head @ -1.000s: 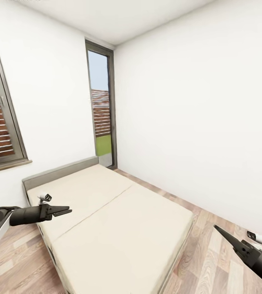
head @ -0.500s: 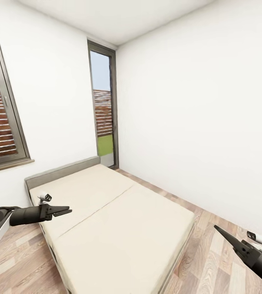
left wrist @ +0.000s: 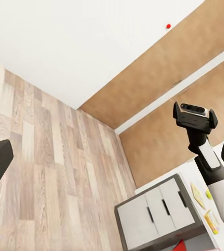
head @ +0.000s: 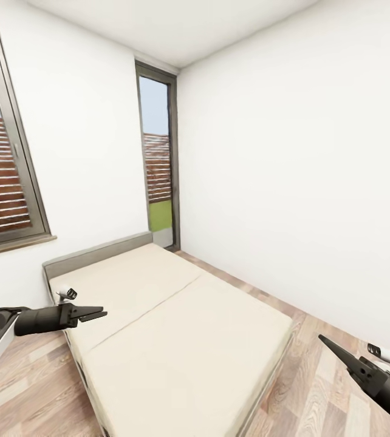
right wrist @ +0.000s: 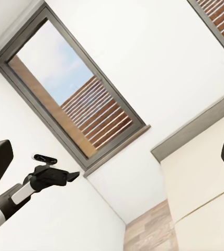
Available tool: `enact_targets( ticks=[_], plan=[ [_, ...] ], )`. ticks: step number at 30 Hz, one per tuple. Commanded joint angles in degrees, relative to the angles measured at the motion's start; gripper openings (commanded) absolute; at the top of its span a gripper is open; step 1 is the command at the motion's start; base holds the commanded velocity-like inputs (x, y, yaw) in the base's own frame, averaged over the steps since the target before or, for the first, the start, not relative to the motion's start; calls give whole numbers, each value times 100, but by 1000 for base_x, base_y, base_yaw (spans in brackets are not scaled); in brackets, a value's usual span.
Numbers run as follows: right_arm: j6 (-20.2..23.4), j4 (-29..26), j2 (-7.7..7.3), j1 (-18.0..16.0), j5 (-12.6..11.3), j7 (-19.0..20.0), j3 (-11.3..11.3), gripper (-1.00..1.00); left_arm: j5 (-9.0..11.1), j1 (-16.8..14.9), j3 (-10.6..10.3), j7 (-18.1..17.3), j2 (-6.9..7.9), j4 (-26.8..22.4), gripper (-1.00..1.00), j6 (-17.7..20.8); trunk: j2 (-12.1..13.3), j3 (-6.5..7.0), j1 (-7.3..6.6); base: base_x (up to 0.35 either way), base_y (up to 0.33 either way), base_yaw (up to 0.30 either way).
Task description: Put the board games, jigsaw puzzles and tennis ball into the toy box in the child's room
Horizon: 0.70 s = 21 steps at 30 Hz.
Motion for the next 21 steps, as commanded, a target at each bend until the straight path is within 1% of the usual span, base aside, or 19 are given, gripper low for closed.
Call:
enact_targets(
  ticks=[1,8,11,15,21],
  plan=[
    [44,-2,-2,3,-34,-5,2,100,24,-4,-26,-15,6,4,100,61,-3,-1,2,-3,-32,154],
    [44,-2,-2,5,-34,-5,0,100,24,-3,-26,-15,5,4,100,61,-3,-1,2,-1,-16,176],
    [44,-2,-2,4,-34,-5,-1,100,24,-4,-26,-15,5,4,100,61,-3,-1,2,0,-89,192],
    [44,-2,-2,2,-34,-5,-2,100,24,-5,-26,-15,5,4,100,61,-3,-1,2,0,-188,204],
    [44,-2,-2,2,-34,-5,-2,100,24,-4,-26,-15,5,4,100,61,-3,-1,2,0,-254,212]
  ],
)
